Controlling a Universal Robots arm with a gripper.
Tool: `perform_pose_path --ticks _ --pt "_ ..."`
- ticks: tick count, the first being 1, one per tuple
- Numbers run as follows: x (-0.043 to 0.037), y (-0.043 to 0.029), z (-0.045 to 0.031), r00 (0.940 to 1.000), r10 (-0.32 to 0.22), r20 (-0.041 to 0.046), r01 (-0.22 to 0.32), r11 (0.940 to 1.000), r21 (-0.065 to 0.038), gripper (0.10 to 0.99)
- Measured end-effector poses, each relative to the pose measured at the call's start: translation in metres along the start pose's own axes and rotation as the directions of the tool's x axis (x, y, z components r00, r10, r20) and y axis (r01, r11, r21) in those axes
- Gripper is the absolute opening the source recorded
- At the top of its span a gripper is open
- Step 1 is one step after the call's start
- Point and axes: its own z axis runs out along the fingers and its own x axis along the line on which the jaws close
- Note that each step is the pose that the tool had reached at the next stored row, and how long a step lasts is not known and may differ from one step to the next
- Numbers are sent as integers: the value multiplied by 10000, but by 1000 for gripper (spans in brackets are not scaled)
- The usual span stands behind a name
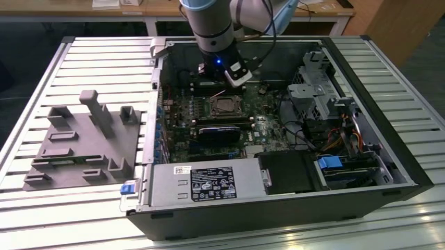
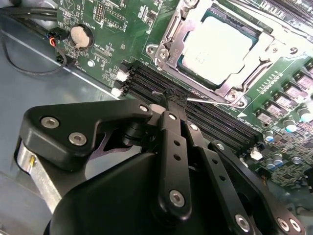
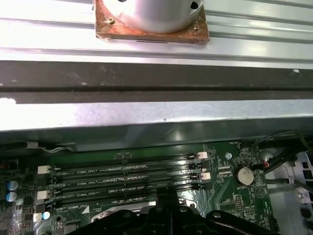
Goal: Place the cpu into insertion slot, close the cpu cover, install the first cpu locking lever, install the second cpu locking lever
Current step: 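Install the first cpu locking lever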
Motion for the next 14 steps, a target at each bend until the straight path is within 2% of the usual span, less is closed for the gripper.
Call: perform_pose_path --ticks 14 --pt "52 35 39 9979 617 185 -620 9980 140 102"
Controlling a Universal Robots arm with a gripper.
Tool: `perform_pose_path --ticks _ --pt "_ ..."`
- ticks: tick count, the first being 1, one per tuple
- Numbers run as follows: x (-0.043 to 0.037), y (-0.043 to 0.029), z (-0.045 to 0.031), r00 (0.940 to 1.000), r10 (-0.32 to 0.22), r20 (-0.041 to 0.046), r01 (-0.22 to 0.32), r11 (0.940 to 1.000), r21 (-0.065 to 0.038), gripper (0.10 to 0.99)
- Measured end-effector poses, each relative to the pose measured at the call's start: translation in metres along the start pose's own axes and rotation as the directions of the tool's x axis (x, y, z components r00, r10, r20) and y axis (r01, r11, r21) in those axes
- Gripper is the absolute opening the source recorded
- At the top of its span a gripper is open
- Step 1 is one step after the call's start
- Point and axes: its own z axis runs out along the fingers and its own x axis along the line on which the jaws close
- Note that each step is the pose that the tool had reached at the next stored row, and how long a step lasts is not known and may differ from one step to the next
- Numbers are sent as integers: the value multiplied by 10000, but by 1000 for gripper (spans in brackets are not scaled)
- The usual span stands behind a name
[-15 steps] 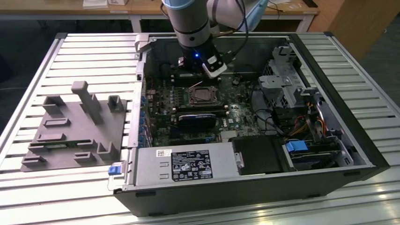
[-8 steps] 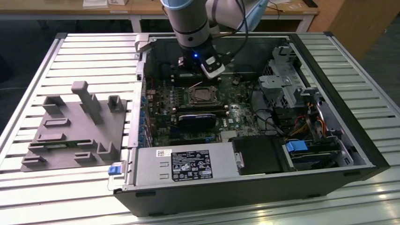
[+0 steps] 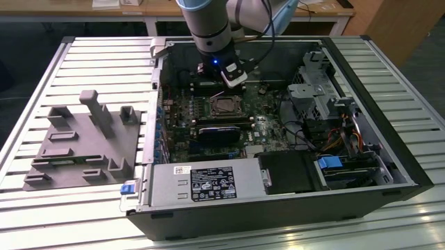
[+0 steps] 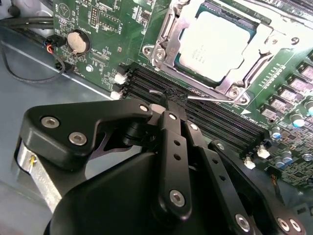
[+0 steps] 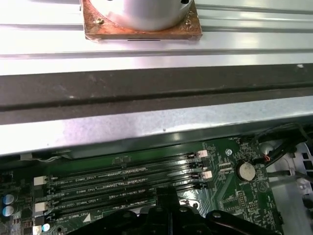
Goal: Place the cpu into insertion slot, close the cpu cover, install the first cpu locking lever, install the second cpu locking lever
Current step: 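Install the first cpu locking lever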
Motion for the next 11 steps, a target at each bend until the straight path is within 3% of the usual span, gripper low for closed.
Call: perform_pose_path --ticks 4,11 --pt "11 9 11 9999 139 41 -139 9999 29 102" --pt "14 6 22 9998 181 40 -181 9998 -25 102"
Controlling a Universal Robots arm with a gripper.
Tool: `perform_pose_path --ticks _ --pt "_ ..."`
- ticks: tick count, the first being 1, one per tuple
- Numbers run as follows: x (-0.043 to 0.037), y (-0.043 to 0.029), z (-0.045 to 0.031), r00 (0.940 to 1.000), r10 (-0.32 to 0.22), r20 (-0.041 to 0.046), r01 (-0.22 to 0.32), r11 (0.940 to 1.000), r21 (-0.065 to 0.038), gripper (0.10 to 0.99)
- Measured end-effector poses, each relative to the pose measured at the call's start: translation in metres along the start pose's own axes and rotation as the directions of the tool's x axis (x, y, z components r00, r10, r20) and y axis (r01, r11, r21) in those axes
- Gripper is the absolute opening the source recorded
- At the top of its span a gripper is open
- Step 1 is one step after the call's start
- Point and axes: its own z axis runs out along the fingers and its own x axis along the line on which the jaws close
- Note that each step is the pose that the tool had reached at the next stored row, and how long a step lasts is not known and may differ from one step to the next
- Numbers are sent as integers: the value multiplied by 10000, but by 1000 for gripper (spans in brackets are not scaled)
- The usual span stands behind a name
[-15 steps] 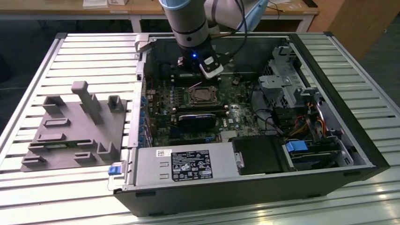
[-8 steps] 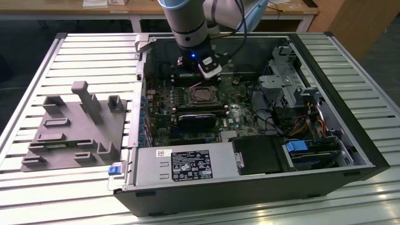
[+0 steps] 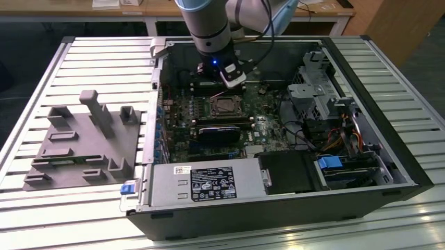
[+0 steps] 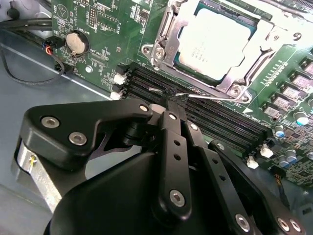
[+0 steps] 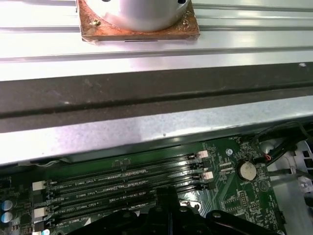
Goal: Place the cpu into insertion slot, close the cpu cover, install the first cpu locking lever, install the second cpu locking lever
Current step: 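Install the first cpu locking lever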
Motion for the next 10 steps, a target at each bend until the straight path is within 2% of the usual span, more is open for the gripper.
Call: perform_pose_path --ticks 10 --pt "14 -19 61 10000 52 55 -51 10000 -9 102"
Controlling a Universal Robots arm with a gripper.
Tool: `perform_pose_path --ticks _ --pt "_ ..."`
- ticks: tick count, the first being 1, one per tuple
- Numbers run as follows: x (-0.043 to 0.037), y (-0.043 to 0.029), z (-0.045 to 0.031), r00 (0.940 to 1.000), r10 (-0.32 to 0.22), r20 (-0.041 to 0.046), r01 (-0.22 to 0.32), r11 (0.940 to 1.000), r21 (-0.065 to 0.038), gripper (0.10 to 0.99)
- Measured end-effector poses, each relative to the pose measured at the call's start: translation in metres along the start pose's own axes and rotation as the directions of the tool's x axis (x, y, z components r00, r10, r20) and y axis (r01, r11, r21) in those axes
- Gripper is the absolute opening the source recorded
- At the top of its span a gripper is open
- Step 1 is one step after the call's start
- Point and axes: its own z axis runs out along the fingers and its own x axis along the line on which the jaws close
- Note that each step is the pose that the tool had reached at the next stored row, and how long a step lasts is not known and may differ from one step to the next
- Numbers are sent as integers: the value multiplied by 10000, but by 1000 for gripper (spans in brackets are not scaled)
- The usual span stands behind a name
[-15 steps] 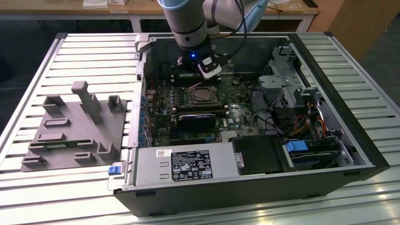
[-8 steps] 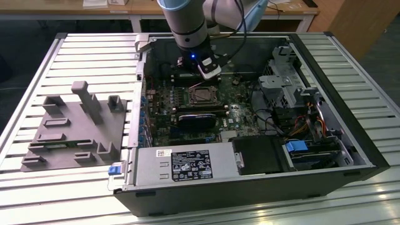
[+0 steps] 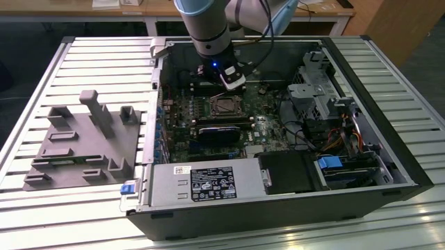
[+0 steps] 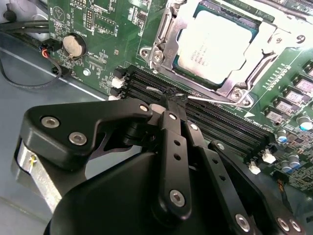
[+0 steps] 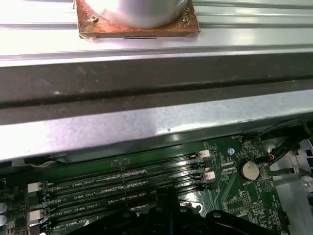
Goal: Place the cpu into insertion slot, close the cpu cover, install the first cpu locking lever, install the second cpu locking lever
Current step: 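Install the first cpu locking lever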
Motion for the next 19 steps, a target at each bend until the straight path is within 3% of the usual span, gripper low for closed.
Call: perform_pose_path --ticks 10,19 --pt "-4 -1 38 9990 420 134 -421 9991 100 102" --pt "9 47 61 9966 780 250 -784 9968 182 102"
